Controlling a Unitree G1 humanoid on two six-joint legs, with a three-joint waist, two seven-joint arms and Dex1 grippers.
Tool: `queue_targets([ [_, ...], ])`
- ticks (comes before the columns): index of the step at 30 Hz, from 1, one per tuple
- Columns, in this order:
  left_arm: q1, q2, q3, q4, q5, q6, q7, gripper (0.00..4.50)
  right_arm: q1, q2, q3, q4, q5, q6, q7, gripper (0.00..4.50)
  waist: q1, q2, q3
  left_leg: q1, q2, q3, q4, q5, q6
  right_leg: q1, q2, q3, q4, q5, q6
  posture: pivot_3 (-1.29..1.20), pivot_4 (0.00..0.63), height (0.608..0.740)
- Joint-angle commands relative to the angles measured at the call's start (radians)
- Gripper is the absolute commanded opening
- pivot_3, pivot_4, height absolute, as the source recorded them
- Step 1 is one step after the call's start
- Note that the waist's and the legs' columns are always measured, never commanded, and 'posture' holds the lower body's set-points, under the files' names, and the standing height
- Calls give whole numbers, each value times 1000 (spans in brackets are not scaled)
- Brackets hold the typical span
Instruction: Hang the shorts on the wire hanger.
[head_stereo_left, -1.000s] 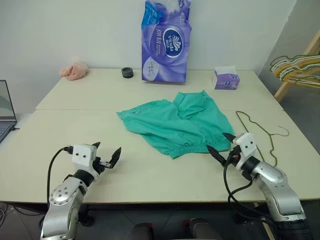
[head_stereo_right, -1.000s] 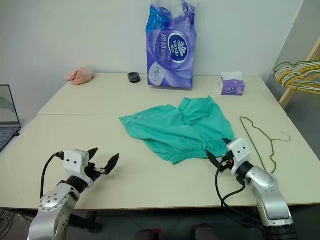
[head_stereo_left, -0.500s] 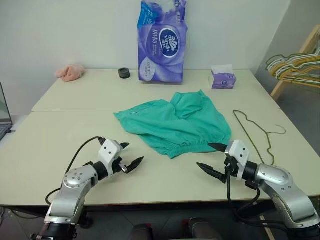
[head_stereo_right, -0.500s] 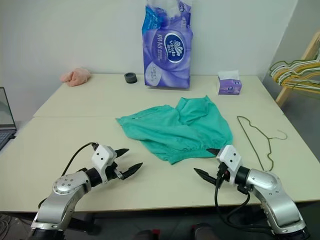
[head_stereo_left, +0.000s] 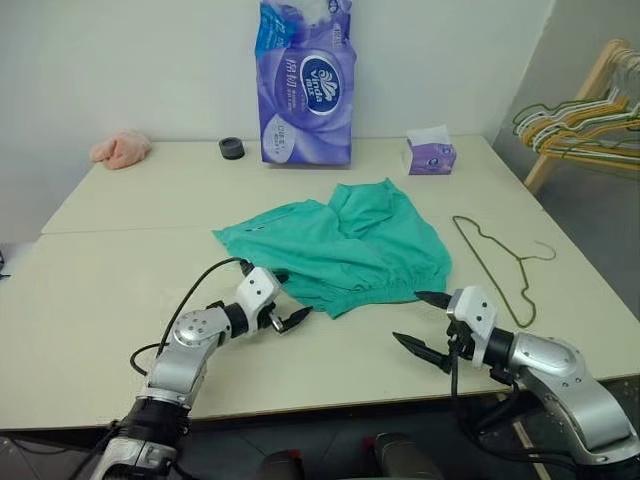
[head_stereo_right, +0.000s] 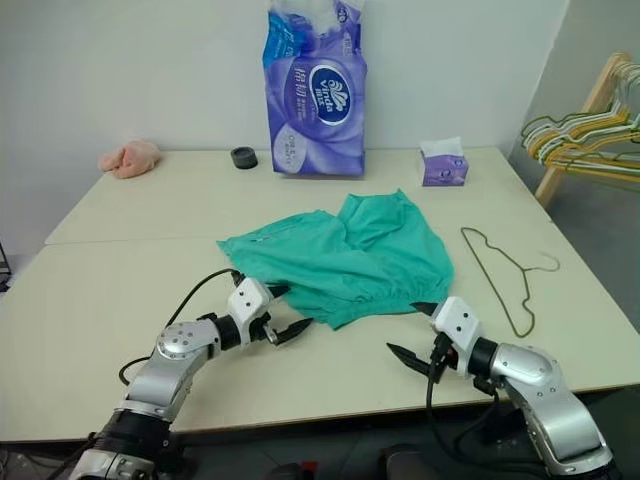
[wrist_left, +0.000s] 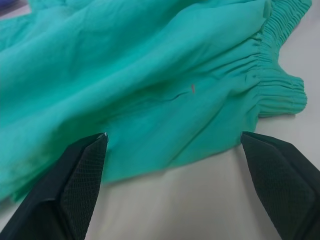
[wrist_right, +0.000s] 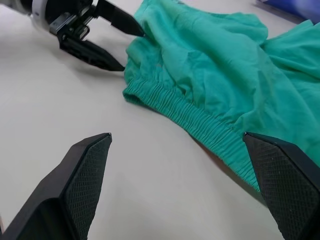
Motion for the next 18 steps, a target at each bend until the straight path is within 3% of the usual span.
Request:
queue_targets([
  [1, -45, 18, 24, 41, -7, -46, -31, 4476, -8, -15, 30, -56, -46, -59, 7, 4500, -8, 0, 0, 0, 0, 0, 0, 0, 0, 0, 0, 0, 0, 0, 0, -205, 71, 740],
  [10, 32, 186, 112, 1, -130, 26, -238, 4476, -141, 54, 175, 38, -158, -107, -8, 4500, -63, 0, 1, 0, 1, 0, 0, 0, 0, -1, 0, 1, 0, -1, 2, -210, 78, 740],
  [14, 98, 295, 160, -95, -233, 134, -378, 4476, -264, 157, 276, 149, -187, -107, 6, 4500, -80, -4, 4, 0, 2, 0, 0, 0, 0, -1, -1, 1, 1, -1, 1, -200, 82, 740],
  [18, 149, 359, 240, -114, -284, 173, -414, 4476, -342, 237, 375, 224, -216, -77, 27, 4500, -82, -2, 6, -1, 3, -3, -1, 0, 0, -2, -1, -1, 1, 0, 0, -185, 86, 740],
])
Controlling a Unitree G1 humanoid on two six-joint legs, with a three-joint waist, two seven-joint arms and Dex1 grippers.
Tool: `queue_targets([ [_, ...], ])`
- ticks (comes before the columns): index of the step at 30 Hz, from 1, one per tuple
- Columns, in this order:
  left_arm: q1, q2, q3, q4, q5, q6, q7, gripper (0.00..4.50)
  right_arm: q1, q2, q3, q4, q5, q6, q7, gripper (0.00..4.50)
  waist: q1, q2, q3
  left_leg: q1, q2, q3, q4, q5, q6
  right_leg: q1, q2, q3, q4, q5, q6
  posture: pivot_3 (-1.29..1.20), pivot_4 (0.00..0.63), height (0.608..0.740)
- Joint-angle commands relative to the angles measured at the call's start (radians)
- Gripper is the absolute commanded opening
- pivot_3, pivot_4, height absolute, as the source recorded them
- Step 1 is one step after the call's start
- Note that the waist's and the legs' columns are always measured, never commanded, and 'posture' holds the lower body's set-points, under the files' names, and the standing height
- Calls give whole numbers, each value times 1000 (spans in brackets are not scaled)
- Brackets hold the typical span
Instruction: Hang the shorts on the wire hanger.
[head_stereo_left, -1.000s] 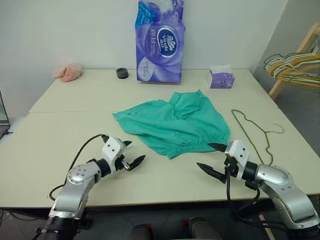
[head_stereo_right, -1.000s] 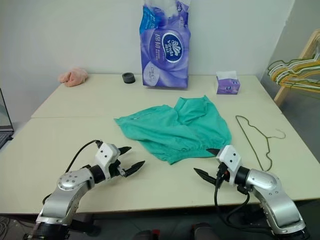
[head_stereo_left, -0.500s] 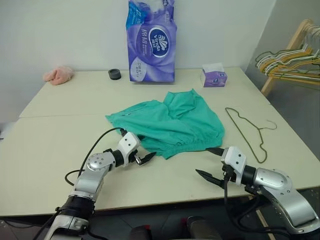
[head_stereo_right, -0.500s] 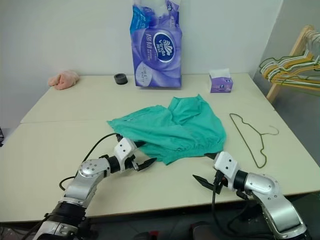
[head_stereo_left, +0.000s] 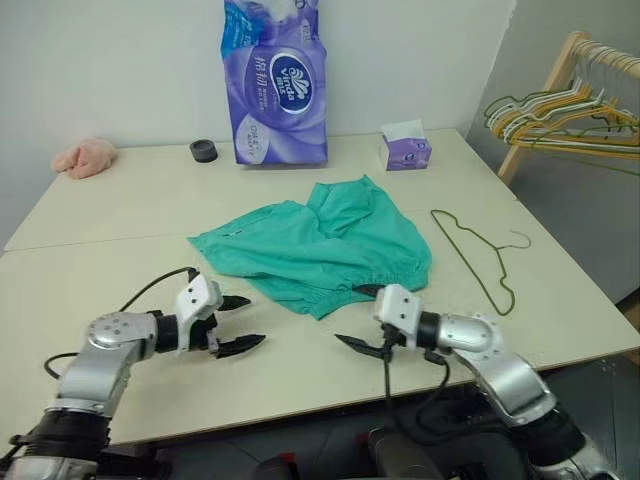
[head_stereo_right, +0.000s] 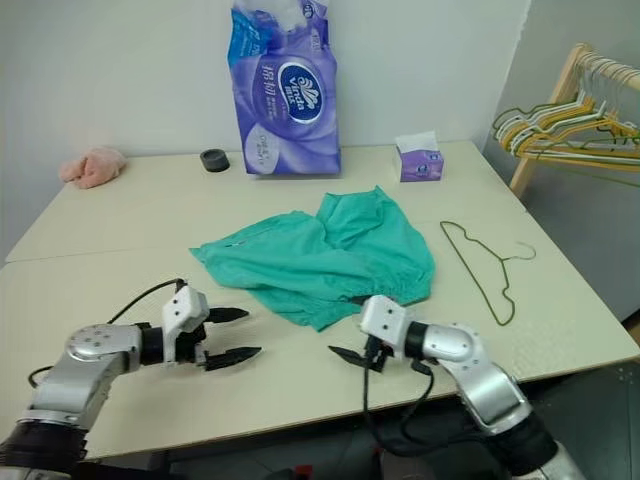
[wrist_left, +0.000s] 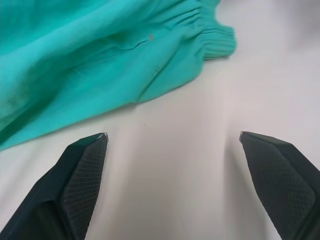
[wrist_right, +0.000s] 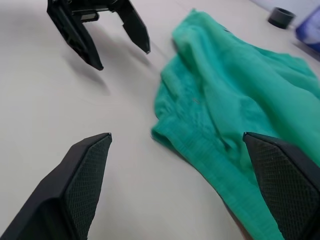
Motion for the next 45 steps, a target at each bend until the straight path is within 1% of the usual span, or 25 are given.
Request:
queue_targets([
  [1, 27, 41, 100, -44, -67, 28, -24, 4476, -72, 66, 63, 62, -28, 15, 7, 4500, -3, 1, 1, 0, 0, 0, 0, 0, 0, 0, -1, 0, 0, 0, 0, -180, 87, 740],
  [4, 46, 53, 145, -65, -101, 67, -24, 4476, -143, 143, 72, 174, -49, 5, -25, 4500, -4, 1, 2, 0, 0, 0, 0, 0, 0, 0, -3, 0, 0, 1, -2, -170, 86, 740],
  [7, 65, 59, 165, -81, -102, 70, -21, 4476, -203, 196, 86, 289, -102, -32, -64, 4500, -3, 1, 2, 0, -1, 0, 0, 0, 0, 0, -4, 0, 0, 2, -3, -154, 85, 740],
  [14, 68, 61, 189, -110, -108, 100, -4, 4476, -237, 210, 125, 426, -218, -114, -113, 4500, 3, 1, 3, -1, -1, -2, -1, 0, 0, 0, -5, -1, 0, 2, -3, -141, 84, 740],
  [17, 66, 59, 189, -122, -107, 112, 5, 4500, -245, 223, 115, 458, -248, -133, -151, 3918, 2, 1, 2, -1, -1, -2, -1, 0, 0, 0, -5, -1, 0, 2, -3, -139, 85, 740],
  [20, 65, 57, 189, -130, -109, 122, 13, 4500, -250, 245, 103, 469, -258, -131, -173, 2921, 1, 1, 3, -1, -1, -3, -1, 0, 0, 0, -5, -2, 1, 2, -3, -143, 85, 740],
  [21, 64, 56, 189, -132, -109, 126, 16, 4500, -254, 258, 99, 472, -256, -121, -180, 2652, 1, 1, 3, -1, -1, -3, -1, 0, 0, 0, -5, -2, 1, 2, -3, -144, 85, 740],
  [22, 64, 56, 188, -135, -109, 130, 18, 4500, -257, 267, 98, 473, -253, -116, -179, 2546, 1, 1, 3, -1, -1, -3, -1, 0, 0, 0, -5, -2, 1, 2, -3, -144, 85, 740],
  [23, 63, 55, 188, -138, -109, 134, 20, 4500, -258, 273, 97, 471, -244, -117, -167, 2383, 1, 1, 3, -1, -1, -3, -1, 0, 0, 0, -5, -2, 1, 2, -3, -143, 86, 740],
  [25, 63, 54, 187, -148, -114, 145, 22, 4500, -255, 266, 96, 449, -220, -115, -117, 1774, 1, 1, 3, -1, -1, -3, -1, 0, 0, 0, -5, -2, 1, 2, -3, -144, 86, 740],
  [28, 67, 56, 186, -160, -121, 158, 20, 4500, -247, 218, 87, 396, -187, -96, -32, 790, 1, 2, 3, -1, -1, -3, -1, 0, 0, 0, -5, -2, 0, 2, -3, -146, 87, 740],
  [30, 69, 57, 187, -162, -123, 162, 19, 4500, -245, 185, 73, 369, -178, -86, -7, 82, 2, 2, 3, -1, -2, -3, -1, 0, 0, 0, -5, -2, 0, 2, -3, -148, 87, 740],
  [32, 72, 55, 188, -170, -127, 168, 20, 4500, -245, 161, 66, 362, -188, -83, -10, 35, 1, 2, 3, -1, -2, -3, -1, 0, 0, 0, -6, -2, 0, 2, -3, -150, 86, 740],
  [35, 83, 53, 185, -190, -138, 176, 15, 4500, -238, 155, 61, 353, -193, -79, -21, 35, 1, 2, 3, -1, -1, -4, -1, 0, 0, 0, -6, -2, 0, 2, -3, -151, 87, 740],
  [39, 104, 55, 184, -211, -151, 182, 9, 4500, -209, 138, 74, 295, -171, -78, 27, 35, 0, 2, 4, -1, -1, -4, -1, 0, 0, 0, -6, -2, 0, 2, -3, -154, 88, 740],
  [41, 114, 56, 181, -222, -154, 188, 6, 4500, -183, 75, 81, 213, -120, -87, 139, 35, 1, 3, 6, -1, -1, -4, -1, 0, 0, 0, -5, -2, 0, 2, -3, -153, 89, 740],
  [43, 117, 55, 177, -232, -156, 194, 4, 4500, -139, -40, 68, 113, -47, -73, 282, 35, 8, 4, 7, -2, -2, -4, -1, 0, 0, 0, -5, -2, -1, 2, -3, -153, 90, 740],
  [45, 120, 53, 176, -238, -158, 199, 2, 4500, -112, -127, 51, 60, -8, -55, 353, 35, 19, 3, 8, -2, -3, -4, -1, -1, 1, 0, -6, -2, -2, 1, -2, -153, 90, 740],
])
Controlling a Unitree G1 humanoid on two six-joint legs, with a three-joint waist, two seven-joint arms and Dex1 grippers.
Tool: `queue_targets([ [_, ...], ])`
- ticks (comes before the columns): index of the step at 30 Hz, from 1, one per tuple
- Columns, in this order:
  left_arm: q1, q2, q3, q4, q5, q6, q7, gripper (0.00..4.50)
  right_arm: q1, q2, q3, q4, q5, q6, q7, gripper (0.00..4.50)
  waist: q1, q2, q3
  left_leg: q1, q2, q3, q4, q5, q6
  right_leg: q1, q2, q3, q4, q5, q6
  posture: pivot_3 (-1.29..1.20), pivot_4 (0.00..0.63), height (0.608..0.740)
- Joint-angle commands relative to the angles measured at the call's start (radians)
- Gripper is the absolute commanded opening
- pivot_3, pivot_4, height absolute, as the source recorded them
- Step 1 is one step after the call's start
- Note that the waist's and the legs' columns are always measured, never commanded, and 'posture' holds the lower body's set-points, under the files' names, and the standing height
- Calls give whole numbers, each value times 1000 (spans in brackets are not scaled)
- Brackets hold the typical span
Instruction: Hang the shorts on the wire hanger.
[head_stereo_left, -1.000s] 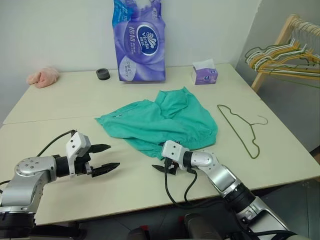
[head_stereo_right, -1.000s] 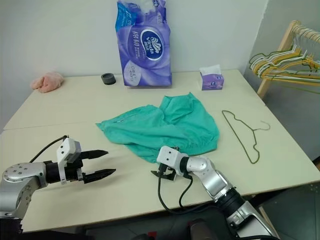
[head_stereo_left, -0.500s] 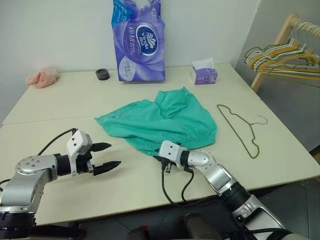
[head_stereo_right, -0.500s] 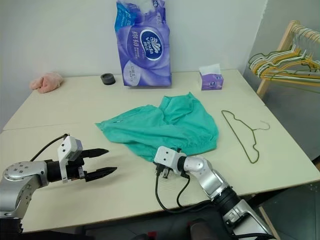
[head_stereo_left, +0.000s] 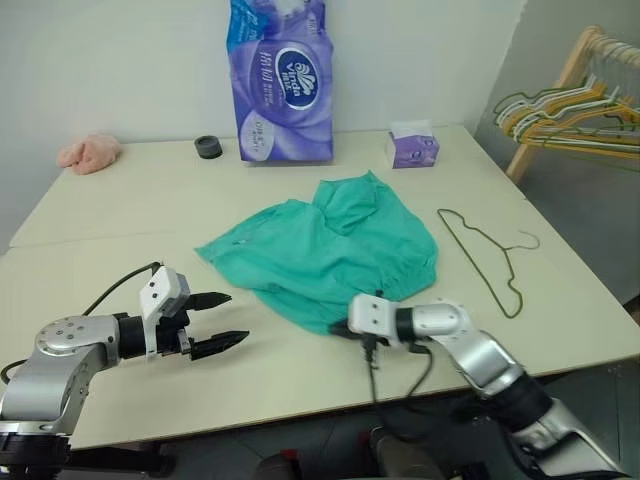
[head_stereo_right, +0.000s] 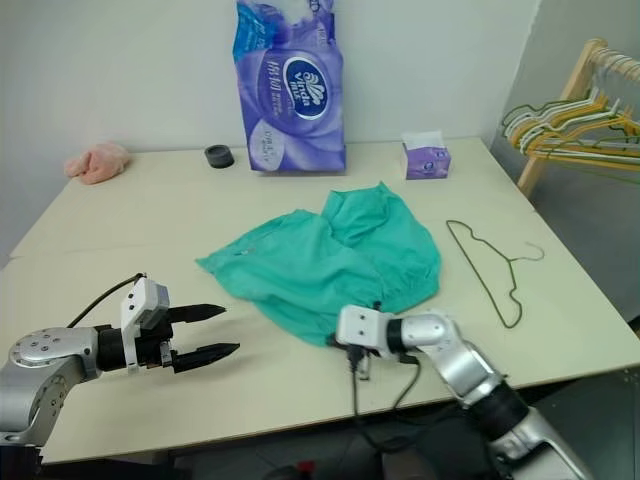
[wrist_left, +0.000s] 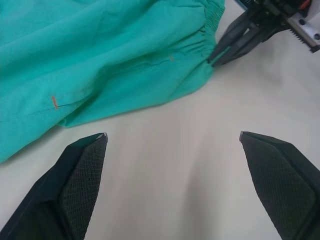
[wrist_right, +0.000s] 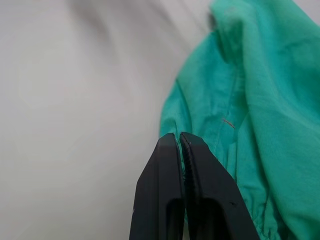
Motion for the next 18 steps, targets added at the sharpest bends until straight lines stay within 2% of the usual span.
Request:
queue_targets([
  [1, 0, 7, 18, -41, -23, 9, -3, 4500, 27, -112, -37, -114, 81, 19, 140, 35, 7, -2, 1, 0, 0, 0, 0, 0, 0, 0, 0, 0, 0, 0, 0, -153, 90, 740],
  [7, 11, 1, 11, -60, -27, 20, -6, 4500, 91, -323, -95, -127, 91, -41, 234, 35, 12, -1, 4, 1, 1, 0, 0, 0, 0, 0, 1, -1, 1, -1, 2, -164, 93, 740],
  [10, 13, 2, 6, -60, -29, 20, -10, 4500, 108, -388, -126, -111, 85, -89, 250, 35, 12, -1, 5, 1, 1, 1, 0, 0, 0, 0, 1, 0, 1, -2, 4, -169, 92, 740],
  [14, -2, -6, -3, -59, -34, 29, -6, 4500, 112, -434, -174, -149, 145, -60, 286, 35, 12, -1, 6, 1, 1, 1, 0, 0, 0, 0, 1, 1, 1, -3, 5, -173, 91, 740],
  [17, -13, -15, -1, -60, -42, 40, 5, 4500, 92, -412, -226, -189, 231, 30, 272, 35, 10, -2, 7, 1, 1, 1, 0, 0, 0, 0, 1, 1, 1, -2, 4, -169, 90, 740],
  [18, -14, -19, 1, -61, -44, 45, 8, 4500, 84, -405, -240, -197, 248, 56, 262, 257, 10, -2, 7, 1, 1, 1, 0, 0, 0, 0, 1, 1, 1, -2, 3, -168, 88, 740],
])
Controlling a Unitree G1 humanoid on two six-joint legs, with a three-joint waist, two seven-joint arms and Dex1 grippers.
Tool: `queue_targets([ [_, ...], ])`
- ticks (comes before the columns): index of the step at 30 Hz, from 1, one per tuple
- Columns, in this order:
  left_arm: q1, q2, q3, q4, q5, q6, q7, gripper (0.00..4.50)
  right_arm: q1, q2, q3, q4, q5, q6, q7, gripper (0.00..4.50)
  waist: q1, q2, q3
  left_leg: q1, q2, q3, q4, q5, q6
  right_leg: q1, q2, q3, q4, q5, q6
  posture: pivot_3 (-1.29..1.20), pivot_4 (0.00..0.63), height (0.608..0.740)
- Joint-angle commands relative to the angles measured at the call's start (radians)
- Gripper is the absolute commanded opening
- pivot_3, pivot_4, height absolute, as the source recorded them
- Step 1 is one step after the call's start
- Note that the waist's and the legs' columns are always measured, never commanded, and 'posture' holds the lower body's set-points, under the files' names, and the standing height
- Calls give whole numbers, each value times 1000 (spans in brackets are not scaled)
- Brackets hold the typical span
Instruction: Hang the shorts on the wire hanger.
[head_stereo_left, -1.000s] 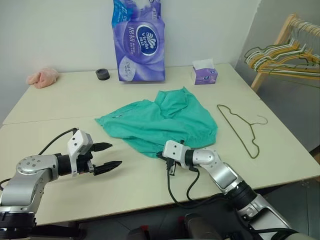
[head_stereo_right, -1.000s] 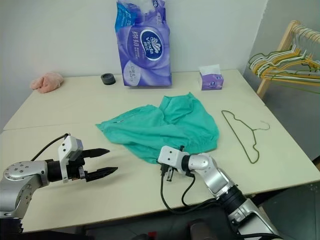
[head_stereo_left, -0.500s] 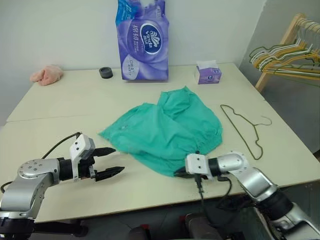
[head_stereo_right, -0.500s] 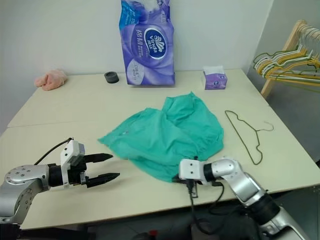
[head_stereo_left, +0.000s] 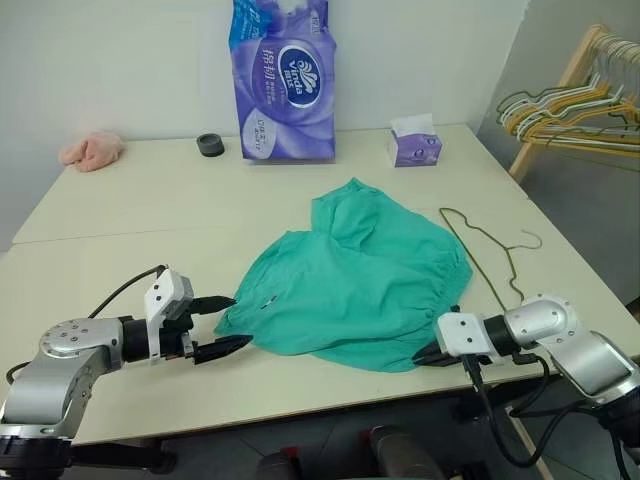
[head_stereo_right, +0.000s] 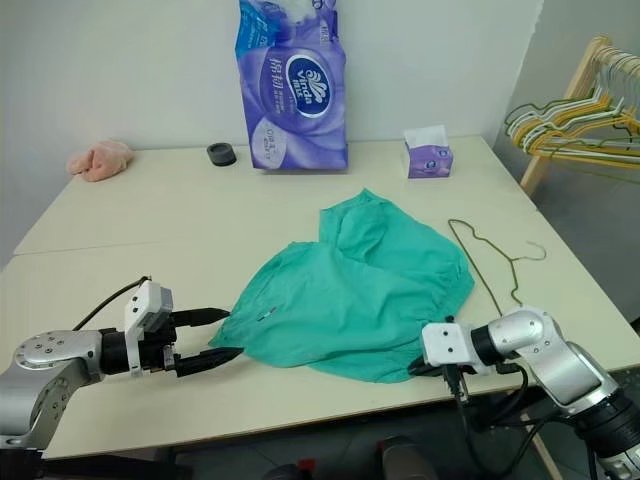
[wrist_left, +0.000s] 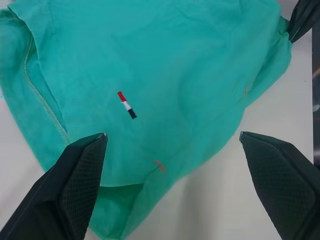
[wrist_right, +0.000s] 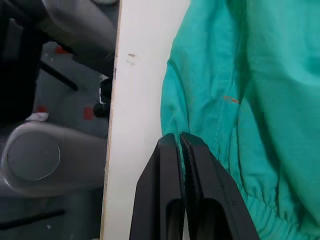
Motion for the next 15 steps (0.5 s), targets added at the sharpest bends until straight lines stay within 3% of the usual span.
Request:
queue_targets([
  [1, -18, -9, 7, -32, -27, 11, 10, 4500, -34, 18, -70, -61, 82, 81, -16, 521, -1, 0, 0, 0, 0, 0, 0, 0, 0, 0, 0, 0, 0, 0, 0, -168, 88, 740],
  [7, -27, -57, 9, -27, -16, 26, 86, 4500, -39, 27, -188, -199, 333, 354, -41, 2334, 5, 0, 1, 0, 0, -1, 0, 0, 0, 0, 0, 0, 0, 1, -2, -166, 87, 740],
  [13, -125, -130, -20, 63, 49, 22, 217, 4500, -20, 41, -169, -197, 263, 297, -95, 4365, 23, -1, 1, 0, -1, 0, 0, 0, 0, 0, 0, 0, 0, 0, -1, -171, 83, 740],
  [15, -166, -150, -48, 107, 72, 38, 246, 4500, -25, 60, -151, -188, 234, 269, -113, 4473, 23, -1, 1, 0, -1, 0, 1, 0, 0, 0, 0, 0, 0, 0, 1, -171, 83, 740],
])
